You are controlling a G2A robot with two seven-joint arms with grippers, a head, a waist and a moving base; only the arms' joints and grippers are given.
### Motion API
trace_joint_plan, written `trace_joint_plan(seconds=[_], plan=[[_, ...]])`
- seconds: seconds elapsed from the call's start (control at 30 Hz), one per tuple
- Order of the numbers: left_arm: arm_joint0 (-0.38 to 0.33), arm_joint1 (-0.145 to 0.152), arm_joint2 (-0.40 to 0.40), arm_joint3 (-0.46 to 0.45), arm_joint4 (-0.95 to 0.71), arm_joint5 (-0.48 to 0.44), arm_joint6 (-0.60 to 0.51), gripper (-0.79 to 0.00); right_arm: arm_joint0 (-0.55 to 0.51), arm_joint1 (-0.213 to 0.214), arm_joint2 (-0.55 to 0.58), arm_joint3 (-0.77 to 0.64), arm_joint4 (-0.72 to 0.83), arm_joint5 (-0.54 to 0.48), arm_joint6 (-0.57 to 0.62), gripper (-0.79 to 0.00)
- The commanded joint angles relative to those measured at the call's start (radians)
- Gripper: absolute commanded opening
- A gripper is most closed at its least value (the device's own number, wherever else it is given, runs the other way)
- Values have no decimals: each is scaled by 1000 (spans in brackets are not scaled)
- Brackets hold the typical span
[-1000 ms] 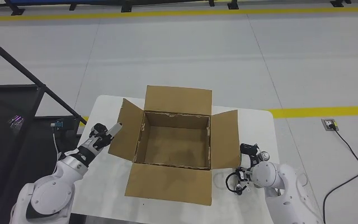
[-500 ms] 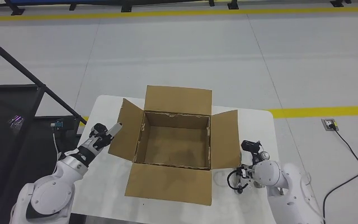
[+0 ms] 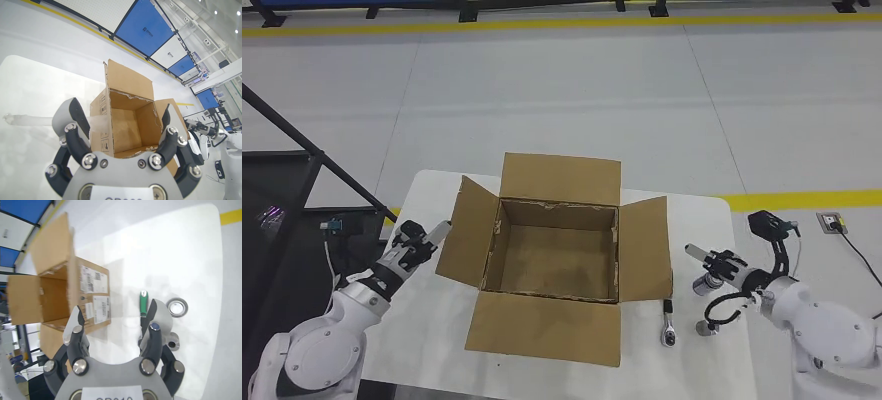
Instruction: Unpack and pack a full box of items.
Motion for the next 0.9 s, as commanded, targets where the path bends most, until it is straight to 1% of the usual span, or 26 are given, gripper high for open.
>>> trace_joint_plan(seconds=[0.0, 0.07, 0.17, 0.37, 0.57, 0.87], plan=[[6, 0, 1, -4, 3, 5, 7, 0, 1, 3, 11, 14, 78, -47, 4, 0], [12, 0, 2, -7, 2, 10, 14, 0, 22, 9, -9, 43, 110, -92, 45, 0], [20, 1, 3, -13, 3, 14, 23, 0, 67, 15, -64, 95, 132, -132, 106, 0], [29, 3, 1, -22, 5, 24, 32, 0, 125, 26, -164, 148, 97, -158, 172, 0], [31, 4, 1, -24, 4, 24, 34, 0, 125, 34, -228, 139, 71, -152, 179, 0], [30, 7, 3, -20, -3, 21, 35, 0, 103, 43, -278, 104, 63, -126, 133, 0]])
